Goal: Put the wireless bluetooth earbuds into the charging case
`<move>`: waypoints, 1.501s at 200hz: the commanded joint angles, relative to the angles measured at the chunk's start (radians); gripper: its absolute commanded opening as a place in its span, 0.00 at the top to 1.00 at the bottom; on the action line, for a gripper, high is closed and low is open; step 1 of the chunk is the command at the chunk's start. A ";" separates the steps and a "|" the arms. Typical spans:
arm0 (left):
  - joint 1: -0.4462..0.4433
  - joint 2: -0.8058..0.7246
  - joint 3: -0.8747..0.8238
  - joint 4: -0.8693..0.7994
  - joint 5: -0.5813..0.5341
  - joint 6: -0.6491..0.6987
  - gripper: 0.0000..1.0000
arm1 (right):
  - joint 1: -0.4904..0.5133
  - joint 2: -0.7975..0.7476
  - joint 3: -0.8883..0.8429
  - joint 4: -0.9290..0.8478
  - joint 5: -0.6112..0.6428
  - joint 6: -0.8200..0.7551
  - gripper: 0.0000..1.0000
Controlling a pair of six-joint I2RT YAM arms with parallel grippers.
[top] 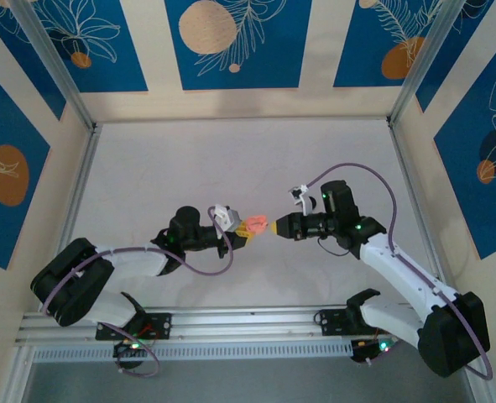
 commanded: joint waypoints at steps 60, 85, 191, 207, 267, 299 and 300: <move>-0.005 -0.028 0.016 0.021 0.009 0.024 0.87 | 0.026 0.065 0.006 0.054 -0.035 0.018 0.84; -0.005 -0.032 0.016 0.017 0.007 0.024 0.87 | 0.032 0.080 0.014 0.060 -0.035 0.017 0.85; -0.005 -0.045 0.010 -0.003 0.002 0.031 0.87 | 0.054 0.111 0.049 0.083 -0.030 0.014 0.86; -0.005 -0.046 0.009 -0.004 0.002 0.030 0.87 | 0.057 0.113 0.054 0.077 -0.029 0.012 0.85; -0.005 -0.047 0.009 -0.011 0.001 0.035 0.87 | 0.059 0.079 0.075 0.002 -0.020 -0.012 0.76; -0.005 -0.052 0.008 -0.011 0.001 0.037 0.87 | 0.049 0.044 0.077 -0.044 -0.014 -0.032 0.75; -0.005 -0.052 0.008 -0.011 0.001 0.037 0.87 | 0.049 0.044 0.077 -0.044 -0.014 -0.032 0.75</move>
